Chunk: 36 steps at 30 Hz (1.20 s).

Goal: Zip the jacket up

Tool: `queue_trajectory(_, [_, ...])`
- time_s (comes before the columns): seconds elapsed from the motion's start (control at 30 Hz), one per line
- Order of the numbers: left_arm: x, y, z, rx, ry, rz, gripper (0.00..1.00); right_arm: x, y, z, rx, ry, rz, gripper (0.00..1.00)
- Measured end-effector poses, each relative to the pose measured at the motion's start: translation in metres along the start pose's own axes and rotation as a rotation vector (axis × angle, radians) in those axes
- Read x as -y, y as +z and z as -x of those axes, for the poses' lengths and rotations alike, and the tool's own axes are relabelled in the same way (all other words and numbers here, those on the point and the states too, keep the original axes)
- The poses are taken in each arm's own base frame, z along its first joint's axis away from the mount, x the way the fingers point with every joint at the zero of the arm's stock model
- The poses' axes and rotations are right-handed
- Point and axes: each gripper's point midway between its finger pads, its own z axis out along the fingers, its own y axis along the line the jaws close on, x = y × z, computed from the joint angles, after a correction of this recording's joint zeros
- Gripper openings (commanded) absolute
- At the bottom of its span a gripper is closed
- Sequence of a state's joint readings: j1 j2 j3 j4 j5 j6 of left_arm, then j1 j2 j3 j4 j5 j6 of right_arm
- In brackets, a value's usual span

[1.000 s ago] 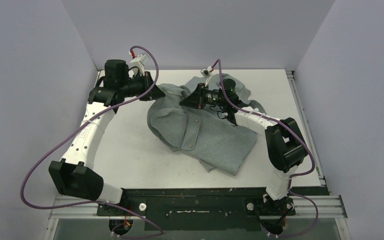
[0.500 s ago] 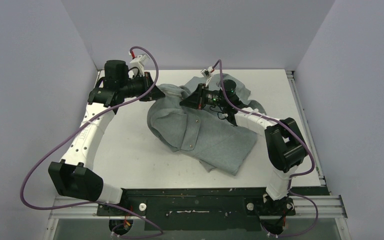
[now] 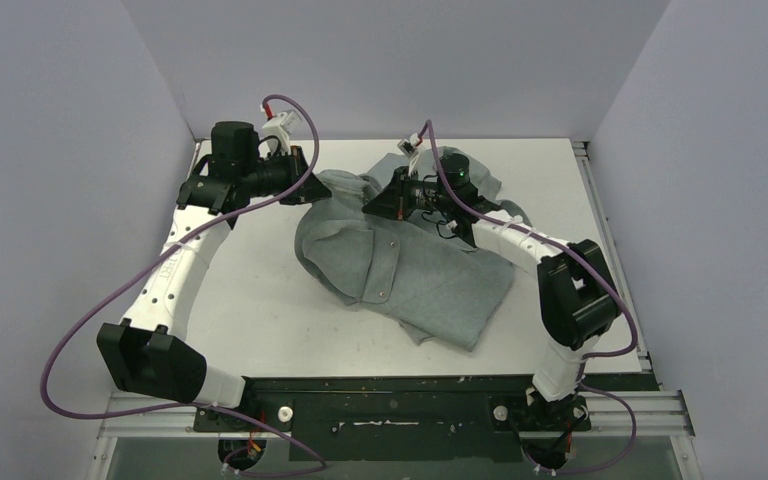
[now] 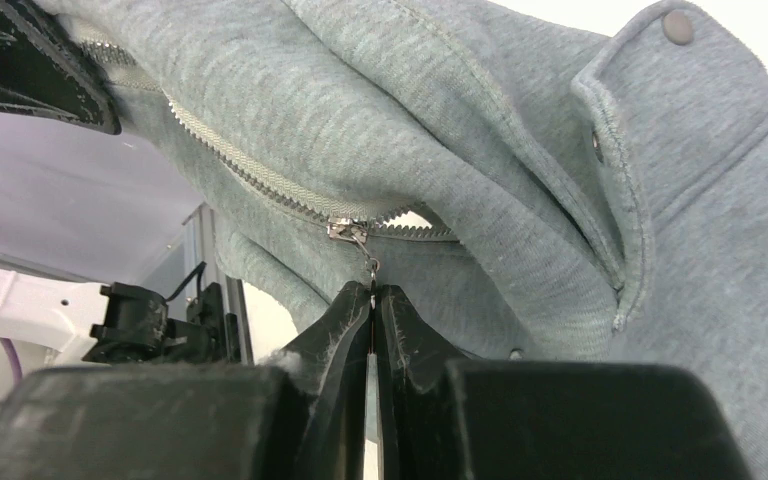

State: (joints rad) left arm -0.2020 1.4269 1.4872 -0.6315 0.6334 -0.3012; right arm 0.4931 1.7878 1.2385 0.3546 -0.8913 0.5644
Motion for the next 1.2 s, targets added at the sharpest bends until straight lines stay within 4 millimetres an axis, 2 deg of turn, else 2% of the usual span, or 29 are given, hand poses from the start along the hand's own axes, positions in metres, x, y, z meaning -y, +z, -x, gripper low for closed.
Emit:
queue_trajectory(0.33, [0.000,0.000,0.000,-0.001,0.009,0.000,0.00,-0.001,-0.008,0.005,-0.043,-0.068,-0.045,0.00])
queue_trajectory(0.63, [-0.001,0.000,0.000,0.000,0.017,0.000,0.00,-0.008,-0.012,0.029,-0.041,-0.089,-0.050,0.00])
queue_trajectory(0.87, [-0.003,0.000,0.002,0.007,0.018,0.016,0.00,-0.006,-0.016,0.020,-0.119,-0.081,-0.075,0.00])
queue_trajectory(0.97, [0.000,-0.004,0.010,0.020,0.026,0.025,0.00,-0.006,-0.017,0.019,-0.154,-0.091,-0.079,0.00])
queue_trajectory(1.07, [0.009,-0.010,0.026,0.051,0.051,0.020,0.00,-0.003,-0.018,0.019,-0.179,-0.108,-0.092,0.00])
queue_trajectory(1.2, [0.020,-0.019,0.040,0.084,0.080,0.014,0.00,0.012,-0.021,0.011,-0.210,-0.093,-0.140,0.00])
